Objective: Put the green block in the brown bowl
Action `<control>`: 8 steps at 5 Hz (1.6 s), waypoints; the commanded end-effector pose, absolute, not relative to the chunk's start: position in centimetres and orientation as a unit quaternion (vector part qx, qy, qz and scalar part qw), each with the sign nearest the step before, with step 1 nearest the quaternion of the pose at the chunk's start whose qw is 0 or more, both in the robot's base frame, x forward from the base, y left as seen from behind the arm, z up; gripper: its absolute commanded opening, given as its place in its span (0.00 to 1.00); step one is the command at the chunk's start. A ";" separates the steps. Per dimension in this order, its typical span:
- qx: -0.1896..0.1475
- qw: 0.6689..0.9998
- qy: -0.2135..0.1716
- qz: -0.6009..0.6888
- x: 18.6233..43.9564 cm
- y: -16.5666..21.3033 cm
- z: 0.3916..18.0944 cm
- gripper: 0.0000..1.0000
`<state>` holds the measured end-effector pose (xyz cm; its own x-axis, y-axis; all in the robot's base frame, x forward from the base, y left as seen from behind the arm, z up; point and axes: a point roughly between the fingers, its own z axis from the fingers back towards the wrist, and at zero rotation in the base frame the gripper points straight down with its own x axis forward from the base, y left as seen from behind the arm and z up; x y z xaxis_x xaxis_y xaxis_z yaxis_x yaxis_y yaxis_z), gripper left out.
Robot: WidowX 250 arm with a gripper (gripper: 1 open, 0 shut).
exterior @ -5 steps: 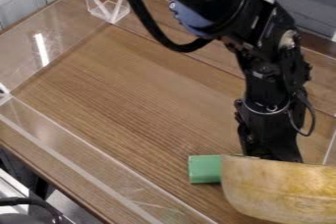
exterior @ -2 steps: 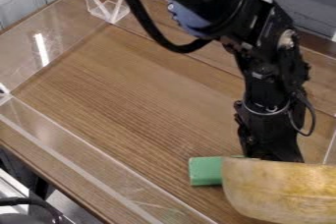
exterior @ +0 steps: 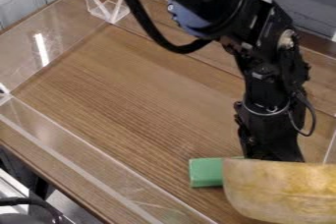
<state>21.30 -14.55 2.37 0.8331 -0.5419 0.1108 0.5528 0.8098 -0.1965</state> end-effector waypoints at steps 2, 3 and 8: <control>-0.112 0.934 0.065 -0.331 15.2 -15.7 -0.1 0.00; -0.115 0.934 0.071 -0.331 14.8 -15.8 -0.2 0.00; -0.129 0.931 0.091 -0.330 13.0 -15.4 -1.2 0.00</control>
